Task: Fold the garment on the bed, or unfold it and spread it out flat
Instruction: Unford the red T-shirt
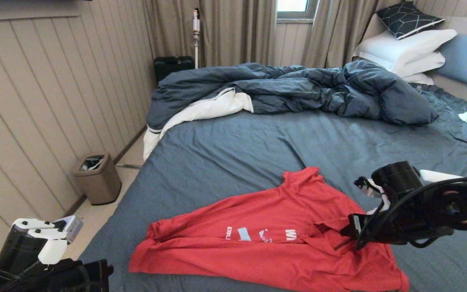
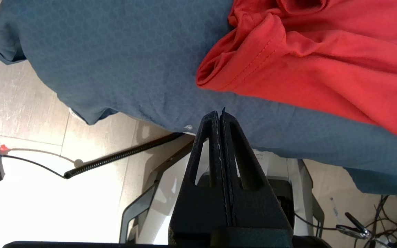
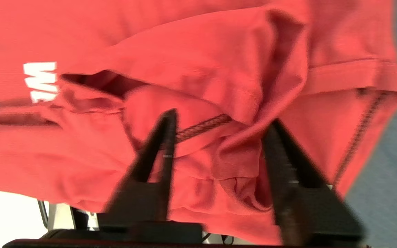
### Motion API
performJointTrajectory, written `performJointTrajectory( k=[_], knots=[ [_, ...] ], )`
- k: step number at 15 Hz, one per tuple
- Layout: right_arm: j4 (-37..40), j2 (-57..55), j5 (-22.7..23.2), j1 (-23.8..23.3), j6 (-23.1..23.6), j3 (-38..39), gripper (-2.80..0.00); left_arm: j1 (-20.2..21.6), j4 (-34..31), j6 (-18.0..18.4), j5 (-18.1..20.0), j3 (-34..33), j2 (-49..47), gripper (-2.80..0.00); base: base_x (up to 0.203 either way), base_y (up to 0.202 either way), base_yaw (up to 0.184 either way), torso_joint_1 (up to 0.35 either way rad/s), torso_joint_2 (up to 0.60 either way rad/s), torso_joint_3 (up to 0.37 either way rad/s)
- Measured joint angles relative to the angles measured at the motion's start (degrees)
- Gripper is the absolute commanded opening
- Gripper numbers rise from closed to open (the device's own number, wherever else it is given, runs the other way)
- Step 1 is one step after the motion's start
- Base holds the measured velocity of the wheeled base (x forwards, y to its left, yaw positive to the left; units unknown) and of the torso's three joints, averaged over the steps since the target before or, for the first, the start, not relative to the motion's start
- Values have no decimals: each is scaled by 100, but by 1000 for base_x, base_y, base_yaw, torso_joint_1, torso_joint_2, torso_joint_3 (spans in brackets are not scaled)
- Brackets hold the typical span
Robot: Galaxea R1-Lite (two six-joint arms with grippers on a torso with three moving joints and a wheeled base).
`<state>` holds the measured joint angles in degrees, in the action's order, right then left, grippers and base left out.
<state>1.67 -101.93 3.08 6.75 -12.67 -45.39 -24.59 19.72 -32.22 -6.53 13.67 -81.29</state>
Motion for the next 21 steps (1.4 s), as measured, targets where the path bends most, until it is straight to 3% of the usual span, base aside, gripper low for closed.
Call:
performJointTrajectory(
  k=[8, 21],
  knots=[
    [44, 590, -2, 101, -64, 347, -280, -2, 61, -8, -11, 26, -129, -280, 0, 0, 0, 0, 0, 0],
    [1154, 4046, 41, 349, 53, 3153, -280, -2, 61, -2, -11, -11, -35, -280, 0, 0, 0, 0, 0, 0]
  ],
)
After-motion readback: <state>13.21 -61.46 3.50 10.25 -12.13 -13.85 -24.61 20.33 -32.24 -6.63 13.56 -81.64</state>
